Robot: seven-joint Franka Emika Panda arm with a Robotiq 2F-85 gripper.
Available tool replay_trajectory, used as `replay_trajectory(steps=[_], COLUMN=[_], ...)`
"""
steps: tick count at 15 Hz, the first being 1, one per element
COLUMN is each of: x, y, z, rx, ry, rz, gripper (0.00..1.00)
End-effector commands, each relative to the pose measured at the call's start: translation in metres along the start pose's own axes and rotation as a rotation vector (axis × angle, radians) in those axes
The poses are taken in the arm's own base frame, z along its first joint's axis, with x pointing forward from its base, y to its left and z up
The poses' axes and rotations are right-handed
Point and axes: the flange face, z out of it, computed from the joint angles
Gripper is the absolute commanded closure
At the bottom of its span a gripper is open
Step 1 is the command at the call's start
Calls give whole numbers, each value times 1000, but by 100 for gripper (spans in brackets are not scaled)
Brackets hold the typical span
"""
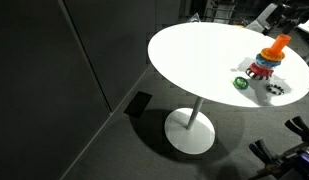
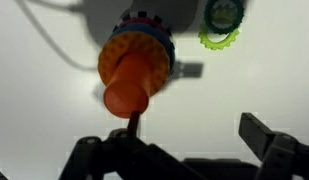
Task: Pick up the orange ring and put it on the ring holder
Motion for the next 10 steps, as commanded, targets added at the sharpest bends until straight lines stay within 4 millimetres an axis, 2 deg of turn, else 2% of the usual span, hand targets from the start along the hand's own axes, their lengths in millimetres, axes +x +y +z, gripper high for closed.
replay_trajectory(steps=[1,10], x=[4,-11], y=[5,15], z=[-19,-50], rx=[3,-6], ry=[14,-96], rz=[-3,-58], gripper=[0,0])
